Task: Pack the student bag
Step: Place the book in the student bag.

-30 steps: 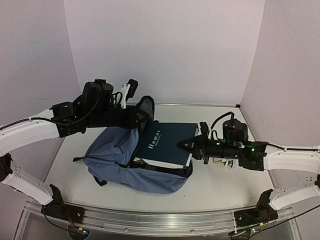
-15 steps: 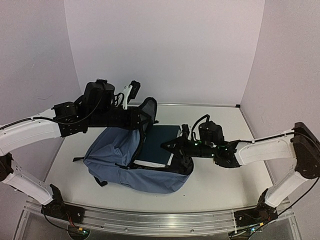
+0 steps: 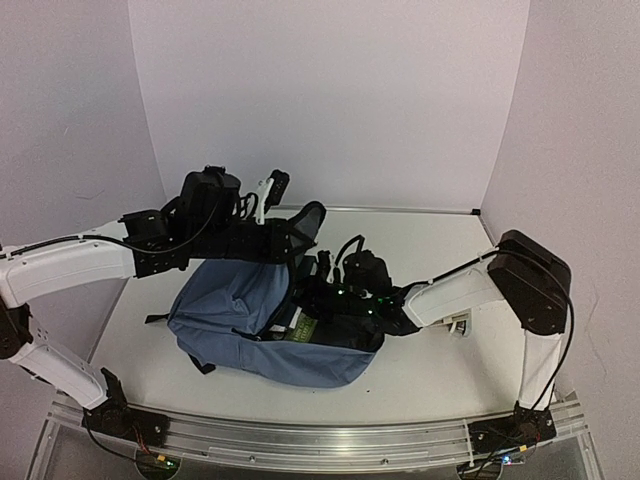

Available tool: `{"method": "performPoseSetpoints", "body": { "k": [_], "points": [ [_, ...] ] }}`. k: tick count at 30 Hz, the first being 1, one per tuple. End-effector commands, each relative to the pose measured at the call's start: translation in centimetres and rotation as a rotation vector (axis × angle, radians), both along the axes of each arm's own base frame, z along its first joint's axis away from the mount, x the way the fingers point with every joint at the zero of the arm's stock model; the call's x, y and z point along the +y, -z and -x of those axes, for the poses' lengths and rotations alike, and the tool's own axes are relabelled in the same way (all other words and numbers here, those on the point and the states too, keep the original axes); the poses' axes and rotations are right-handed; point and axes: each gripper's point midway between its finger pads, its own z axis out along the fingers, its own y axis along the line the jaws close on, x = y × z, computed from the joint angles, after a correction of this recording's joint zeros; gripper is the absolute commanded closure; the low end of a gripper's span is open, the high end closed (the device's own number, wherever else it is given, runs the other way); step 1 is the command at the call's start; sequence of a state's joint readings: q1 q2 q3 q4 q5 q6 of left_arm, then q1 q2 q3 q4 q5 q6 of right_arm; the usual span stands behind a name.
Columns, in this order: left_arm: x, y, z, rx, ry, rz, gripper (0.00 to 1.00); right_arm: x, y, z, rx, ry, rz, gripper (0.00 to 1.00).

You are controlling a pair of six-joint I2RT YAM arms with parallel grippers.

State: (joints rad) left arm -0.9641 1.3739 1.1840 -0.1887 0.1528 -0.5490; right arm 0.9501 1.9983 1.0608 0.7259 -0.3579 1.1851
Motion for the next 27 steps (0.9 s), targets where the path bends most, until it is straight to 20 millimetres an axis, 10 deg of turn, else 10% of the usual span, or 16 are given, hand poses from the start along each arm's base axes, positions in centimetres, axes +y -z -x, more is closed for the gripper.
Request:
{"method": "performPoseSetpoints", "body": {
  "k": [1,8,14,21,27],
  "points": [
    [0.3,-3.2,-0.6,-0.04,-0.04,0.126,1.0,0.5,-2.6,-0.7,-0.126,0.022,-0.039,0.68],
    [2.2,-0.7,-1.5,0.013,-0.119,0.096,1.0,-3.9,-4.5,0.3,-0.241,0.056,0.117,0.3],
    [1.3,1.3,-1.3,0.046,-0.074,0.044,0.89,-11.9,-2.8,1.3,-0.255,0.155,0.43,0.16],
    [-2.1,2.4,1.4,0.108,0.178,0.042,0.3,-20.9,-9.5,2.3,-0.394,0.336,0.561,0.05],
    [5.7,3.6,-2.1,0.199,-0.173,-0.008,0.04,-19.1,-14.9,4.4,-0.546,0.191,0.502,0.16]
  ]
}}
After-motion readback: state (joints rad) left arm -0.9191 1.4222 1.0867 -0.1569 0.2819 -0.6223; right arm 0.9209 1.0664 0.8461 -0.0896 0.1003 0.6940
